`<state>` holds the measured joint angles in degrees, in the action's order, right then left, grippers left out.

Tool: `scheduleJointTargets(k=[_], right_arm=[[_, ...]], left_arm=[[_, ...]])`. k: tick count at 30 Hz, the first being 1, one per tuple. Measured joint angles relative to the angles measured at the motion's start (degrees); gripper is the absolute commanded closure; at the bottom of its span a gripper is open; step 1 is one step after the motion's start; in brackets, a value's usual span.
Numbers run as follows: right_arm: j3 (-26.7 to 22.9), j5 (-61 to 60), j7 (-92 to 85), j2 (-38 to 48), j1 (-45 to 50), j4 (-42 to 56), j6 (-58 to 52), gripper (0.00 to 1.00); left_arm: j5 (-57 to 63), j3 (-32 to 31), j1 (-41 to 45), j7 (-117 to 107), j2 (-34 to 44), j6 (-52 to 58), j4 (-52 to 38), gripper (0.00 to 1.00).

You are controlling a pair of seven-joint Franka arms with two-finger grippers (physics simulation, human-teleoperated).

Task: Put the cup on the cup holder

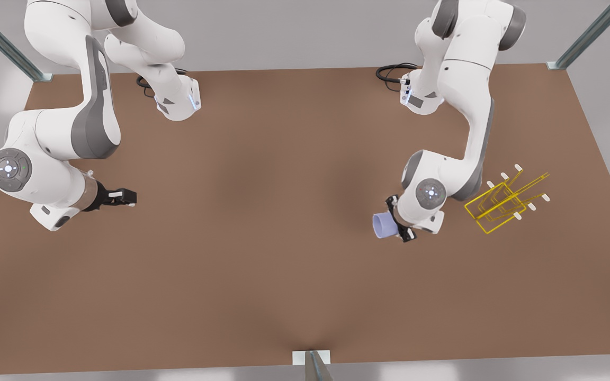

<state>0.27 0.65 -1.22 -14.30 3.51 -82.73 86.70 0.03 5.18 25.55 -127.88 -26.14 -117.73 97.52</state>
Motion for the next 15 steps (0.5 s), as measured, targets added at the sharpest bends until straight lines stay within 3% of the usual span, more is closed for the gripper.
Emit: scheduleJointTargets(k=[4,6,8,12,15], right_arm=[[0.0,0.1,-0.4,0.0,0.0,0.0,-0.1,0.00],[0.0,0.1,-0.6,0.0,0.0,0.0,-0.1,0.00],[0.0,0.1,-0.8,-0.1,0.0,0.0,-0.1,0.00],[0.0,0.1,-1.0,0.0,0.1,0.0,-0.1,0.00],[0.0,0.1,-1.2,-0.1,0.0,-0.1,-0.1,0.00]], left_arm=[[4.7,34.8,26.9,2.2,-2.3,5.9,-0.6,0.29],[3.4,53.7,41.6,4.9,-7.5,8.0,0.3,0.29],[2.1,66.9,51.2,8.3,-15.2,10.5,0.5,0.29],[-0.1,83.2,61.9,17.0,-32.4,13.5,3.6,0.29],[0.6,89.6,71.2,24.0,-38.5,14.4,12.1,0.29]])
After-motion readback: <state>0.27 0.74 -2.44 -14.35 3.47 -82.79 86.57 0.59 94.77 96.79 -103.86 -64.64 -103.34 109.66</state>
